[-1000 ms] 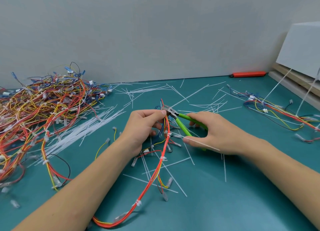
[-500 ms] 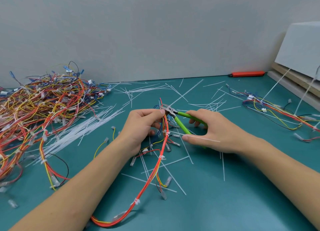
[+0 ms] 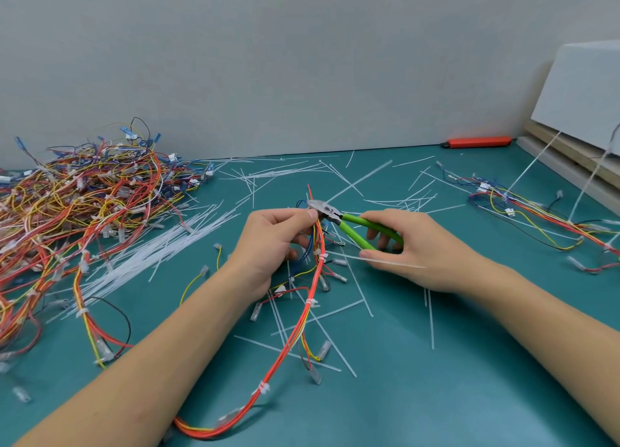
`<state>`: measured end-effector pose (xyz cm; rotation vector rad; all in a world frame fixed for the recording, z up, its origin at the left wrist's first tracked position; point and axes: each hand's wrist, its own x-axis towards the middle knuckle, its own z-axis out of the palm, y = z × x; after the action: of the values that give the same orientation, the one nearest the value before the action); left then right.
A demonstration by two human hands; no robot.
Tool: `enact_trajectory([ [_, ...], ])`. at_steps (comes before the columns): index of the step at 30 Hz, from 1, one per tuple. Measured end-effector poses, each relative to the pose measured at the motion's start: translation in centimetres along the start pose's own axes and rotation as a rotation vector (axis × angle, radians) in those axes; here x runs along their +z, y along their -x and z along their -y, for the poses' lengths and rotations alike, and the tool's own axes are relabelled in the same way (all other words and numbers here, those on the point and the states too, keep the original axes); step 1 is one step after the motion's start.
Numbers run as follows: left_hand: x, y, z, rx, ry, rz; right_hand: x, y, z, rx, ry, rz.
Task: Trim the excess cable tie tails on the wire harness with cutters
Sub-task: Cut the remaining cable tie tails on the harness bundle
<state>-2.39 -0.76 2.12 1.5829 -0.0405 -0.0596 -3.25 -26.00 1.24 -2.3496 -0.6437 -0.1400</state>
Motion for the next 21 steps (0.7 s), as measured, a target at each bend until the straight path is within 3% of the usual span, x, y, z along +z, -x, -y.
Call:
enact_trajectory([
  [12,0.01,-0.1,0.07,0.001,0.009,0.013,0.21,0.21,0.48,0.013,0.052,-0.004],
  [16,-0.28,-0.21,0.0,0.007,0.01,0.01,0.02,-0.02,0.51,0.003,-0.041,0.042],
  [21,-0.05,-0.13,0.07,0.02,-0.005,0.029,-0.27,-0.01,0.01,0.002,0.038,-0.022],
])
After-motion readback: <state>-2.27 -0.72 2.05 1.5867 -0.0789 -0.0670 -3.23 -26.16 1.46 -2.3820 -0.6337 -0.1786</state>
